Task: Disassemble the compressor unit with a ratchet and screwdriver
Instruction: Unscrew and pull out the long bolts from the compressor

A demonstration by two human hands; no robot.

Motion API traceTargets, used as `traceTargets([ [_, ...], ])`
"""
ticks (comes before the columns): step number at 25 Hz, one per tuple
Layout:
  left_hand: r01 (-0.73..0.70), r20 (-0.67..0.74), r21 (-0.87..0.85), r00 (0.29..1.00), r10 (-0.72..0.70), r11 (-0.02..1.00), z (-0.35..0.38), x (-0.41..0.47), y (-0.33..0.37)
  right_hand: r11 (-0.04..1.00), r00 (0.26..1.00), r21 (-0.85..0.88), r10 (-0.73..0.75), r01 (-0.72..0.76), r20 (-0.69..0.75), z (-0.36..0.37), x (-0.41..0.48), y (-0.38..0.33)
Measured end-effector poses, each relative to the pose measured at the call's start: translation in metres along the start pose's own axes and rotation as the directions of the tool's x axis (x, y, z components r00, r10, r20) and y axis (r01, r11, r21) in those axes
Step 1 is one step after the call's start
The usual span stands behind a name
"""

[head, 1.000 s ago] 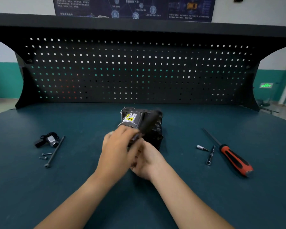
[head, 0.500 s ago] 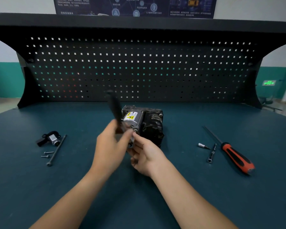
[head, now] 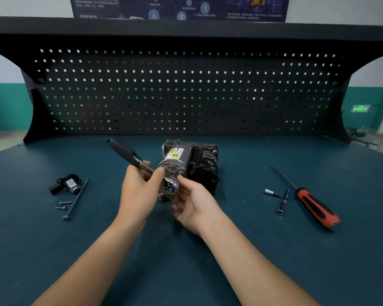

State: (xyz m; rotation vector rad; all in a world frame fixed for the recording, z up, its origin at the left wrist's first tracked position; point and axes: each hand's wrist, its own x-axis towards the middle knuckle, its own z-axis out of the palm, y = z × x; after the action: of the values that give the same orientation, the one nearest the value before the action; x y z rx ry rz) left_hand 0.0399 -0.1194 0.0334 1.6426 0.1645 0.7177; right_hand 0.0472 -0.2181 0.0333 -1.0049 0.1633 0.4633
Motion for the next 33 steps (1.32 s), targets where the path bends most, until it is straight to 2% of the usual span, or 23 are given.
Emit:
traceTargets([
  [1, 0.023, 0.01, -0.006, 1.0, -0.023, 1.0, 0.0, 0.0, -0.001, 1.0, 1.0, -0.017, 0.002, -0.002, -0.011, 0.0, 0.0, 0.0],
  [2, -0.039, 0.032, 0.022, 0.999, 0.039, 0.999, 0.0, -0.002, -0.001, 1.0, 1.0, -0.031, 0.005, -0.006, -0.019, 0.0, 0.0, 0.0],
  [3, -0.166, 0.073, 0.068, 0.984, 0.161, 0.984, 0.0, -0.007, 0.001, 0.999, 1.0, -0.042, 0.008, -0.009, -0.025, 0.0, 0.001, 0.0],
  [4, -0.334, 0.132, 0.132, 0.939, 0.317, 0.933, 0.001, -0.012, 0.004, 0.999, 0.999, -0.053, 0.01, -0.012, -0.031, -0.002, 0.001, -0.001],
  [6, -0.633, 0.269, 0.277, 0.774, 0.574, 0.723, 0.003, -0.018, 0.003, 0.997, 0.999, -0.072, 0.018, -0.021, -0.04, -0.003, 0.002, 0.0],
  [7, -0.703, 0.302, 0.327, 0.711, 0.635, 0.631, 0.004, -0.017, 0.001, 0.997, 0.999, -0.076, 0.021, -0.024, -0.042, -0.004, 0.003, 0.001],
  [8, -0.711, 0.297, 0.342, 0.702, 0.647, 0.615, 0.004, -0.015, 0.0, 0.997, 0.999, -0.078, 0.019, -0.022, -0.038, -0.004, 0.004, 0.002],
  [10, -0.561, 0.184, 0.272, 0.828, 0.53, 0.782, 0.0, -0.009, 0.001, 0.997, 0.999, -0.069, 0.013, -0.015, -0.029, -0.005, 0.004, 0.003],
  [12, -0.269, 0.057, 0.145, 0.963, 0.264, 0.952, -0.004, -0.001, -0.001, 0.998, 1.0, -0.053, 0.017, -0.019, -0.023, -0.006, 0.004, 0.003],
  [14, -0.026, 0.033, 0.047, 0.999, 0.024, 0.999, -0.004, 0.006, -0.005, 0.999, 1.0, -0.034, 0.012, -0.013, -0.016, -0.006, 0.004, 0.001],
  [16, 0.067, 0.047, -0.093, 0.997, -0.063, 0.993, -0.003, 0.009, -0.004, 1.0, 1.0, -0.018, -0.001, 0.0, -0.025, -0.006, 0.005, 0.001],
  [18, 0.077, 0.018, -0.254, 0.997, -0.075, 0.964, -0.005, 0.013, 0.001, 1.0, 0.999, -0.016, -0.007, 0.007, -0.04, -0.006, 0.007, 0.001],
  [20, -0.002, -0.006, -0.255, 1.0, 0.001, 0.967, -0.008, 0.013, 0.004, 1.0, 0.998, -0.016, -0.009, 0.008, -0.056, -0.007, 0.008, 0.0],
  [22, -0.176, 0.04, -0.088, 0.983, 0.18, 0.98, -0.008, 0.006, 0.004, 1.0, 0.998, -0.027, -0.004, 0.002, -0.07, -0.008, 0.008, 0.0],
  [23, -0.289, 0.101, 0.008, 0.953, 0.286, 0.957, -0.006, 0.002, 0.003, 0.999, 0.997, -0.033, -0.004, 0.001, -0.076, -0.008, 0.008, 0.0],
  [25, -0.506, 0.283, 0.173, 0.847, 0.449, 0.845, -0.004, -0.007, 0.003, 0.999, 0.996, -0.036, -0.016, 0.013, -0.083, -0.009, 0.008, 0.0],
  [26, -0.574, 0.359, 0.215, 0.799, 0.483, 0.79, -0.004, -0.009, 0.004, 0.999, 0.996, -0.035, -0.026, 0.023, -0.083, -0.009, 0.008, 0.001],
  [27, -0.598, 0.39, 0.222, 0.778, 0.492, 0.77, -0.005, -0.009, 0.005, 0.999, 0.996, -0.036, -0.037, 0.034, -0.079, -0.009, 0.008, 0.001],
  [28, -0.573, 0.369, 0.196, 0.795, 0.481, 0.796, -0.006, -0.01, 0.006, 0.998, 0.997, -0.039, -0.044, 0.041, -0.069, -0.008, 0.008, 0.002],
  [31, -0.321, 0.156, -0.02, 0.934, 0.32, 0.947, -0.005, -0.005, 0.004, 0.999, 1.0, -0.022, -0.024, 0.023, -0.017, -0.006, 0.007, 0.0],
  [33, -0.162, 0.099, -0.173, 0.978, 0.181, 0.972, -0.007, 0.0, 0.003, 1.0, 0.999, 0.018, 0.0, -0.001, 0.035, -0.006, 0.004, -0.001],
])
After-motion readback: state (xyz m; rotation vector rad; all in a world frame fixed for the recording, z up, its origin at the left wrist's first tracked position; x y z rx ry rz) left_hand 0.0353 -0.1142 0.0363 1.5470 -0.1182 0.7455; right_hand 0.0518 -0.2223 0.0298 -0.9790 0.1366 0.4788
